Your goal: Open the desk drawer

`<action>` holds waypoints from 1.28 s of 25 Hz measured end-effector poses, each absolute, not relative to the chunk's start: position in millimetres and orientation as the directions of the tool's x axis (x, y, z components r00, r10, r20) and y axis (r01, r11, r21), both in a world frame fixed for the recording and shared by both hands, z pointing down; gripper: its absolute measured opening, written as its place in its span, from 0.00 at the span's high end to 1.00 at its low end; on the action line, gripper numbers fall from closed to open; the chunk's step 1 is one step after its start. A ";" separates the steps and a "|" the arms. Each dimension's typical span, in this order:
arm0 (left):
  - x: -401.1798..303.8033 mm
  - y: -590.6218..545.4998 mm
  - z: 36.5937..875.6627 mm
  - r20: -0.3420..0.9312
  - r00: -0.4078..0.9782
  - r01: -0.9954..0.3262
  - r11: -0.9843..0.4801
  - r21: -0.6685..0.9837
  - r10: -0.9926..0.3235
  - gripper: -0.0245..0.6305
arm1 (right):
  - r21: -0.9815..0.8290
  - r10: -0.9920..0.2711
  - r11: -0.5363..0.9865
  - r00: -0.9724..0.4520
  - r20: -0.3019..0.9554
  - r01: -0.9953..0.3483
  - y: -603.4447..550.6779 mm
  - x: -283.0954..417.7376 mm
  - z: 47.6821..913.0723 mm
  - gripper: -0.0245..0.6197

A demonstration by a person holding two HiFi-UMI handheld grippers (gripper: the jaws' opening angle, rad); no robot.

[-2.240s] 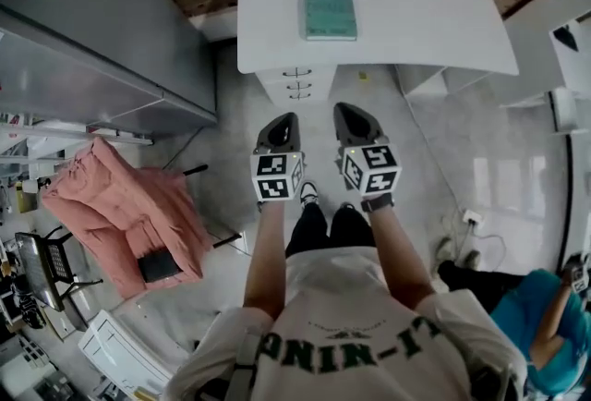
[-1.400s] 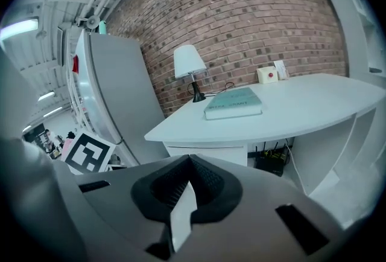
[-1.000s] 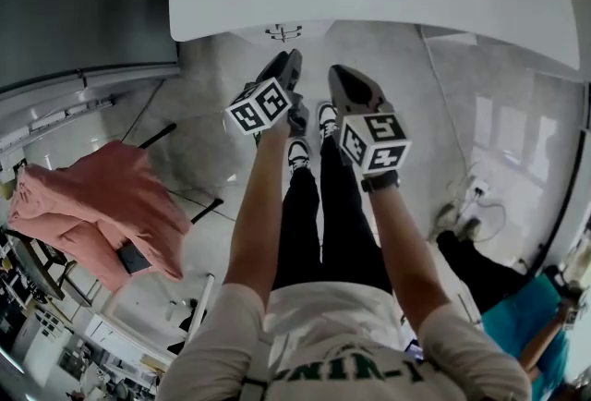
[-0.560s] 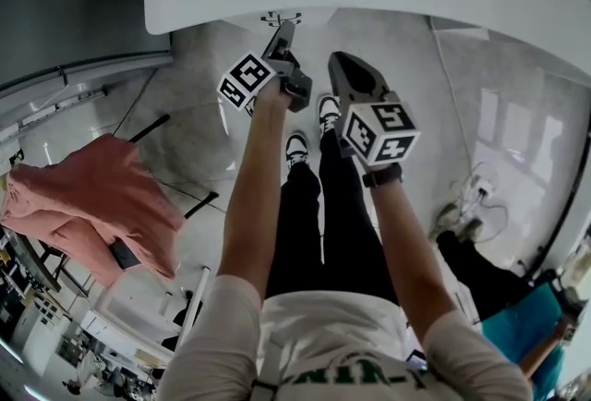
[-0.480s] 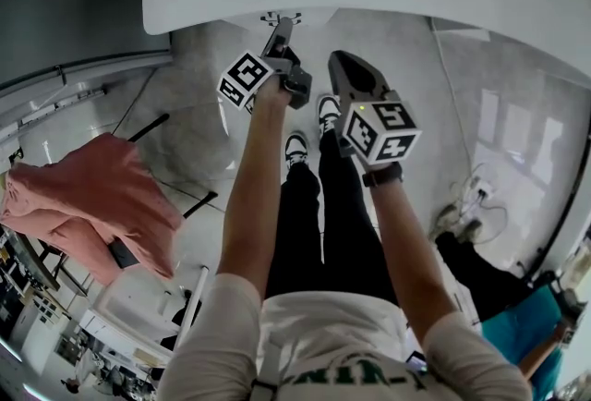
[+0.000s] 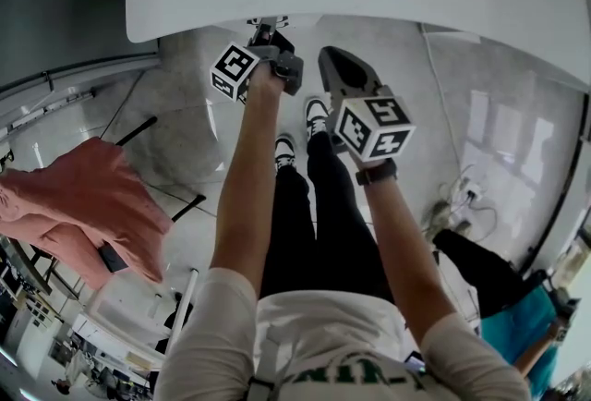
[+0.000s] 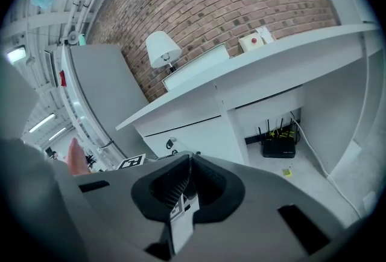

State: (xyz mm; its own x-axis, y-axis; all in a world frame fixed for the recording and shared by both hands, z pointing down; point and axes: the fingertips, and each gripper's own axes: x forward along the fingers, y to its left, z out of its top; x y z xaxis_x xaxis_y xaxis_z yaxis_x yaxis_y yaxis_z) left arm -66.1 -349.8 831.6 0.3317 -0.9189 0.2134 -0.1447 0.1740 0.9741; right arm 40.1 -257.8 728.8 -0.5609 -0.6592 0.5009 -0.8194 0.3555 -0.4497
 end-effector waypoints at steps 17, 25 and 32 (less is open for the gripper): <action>-66.5 -350.6 828.8 0.139 0.291 -0.001 0.145 0.989 -0.947 0.93 | -0.460 -0.679 0.318 -0.538 0.499 -0.829 -270.7 40.9 725.8 0.96; -66.1 -345.2 825.3 0.116 0.287 0.018 0.127 0.992 -0.951 0.93 | -0.442 -0.680 0.331 -0.536 0.501 -0.834 -265.6 43.4 732.1 0.96; -69.9 -329.6 827.3 0.132 0.282 0.032 0.147 0.989 -0.950 0.93 | -0.440 -0.691 0.310 -0.517 0.505 -0.843 -259.1 42.5 737.5 0.96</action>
State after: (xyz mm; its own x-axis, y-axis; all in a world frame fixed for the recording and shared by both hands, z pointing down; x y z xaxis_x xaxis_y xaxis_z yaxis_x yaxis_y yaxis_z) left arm -69.9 -329.6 827.3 0.2819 -0.9503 0.1323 0.0321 0.1472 0.9886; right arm 42.5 -259.1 737.5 -0.5174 -0.6908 0.5051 -0.8430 0.3100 -0.4395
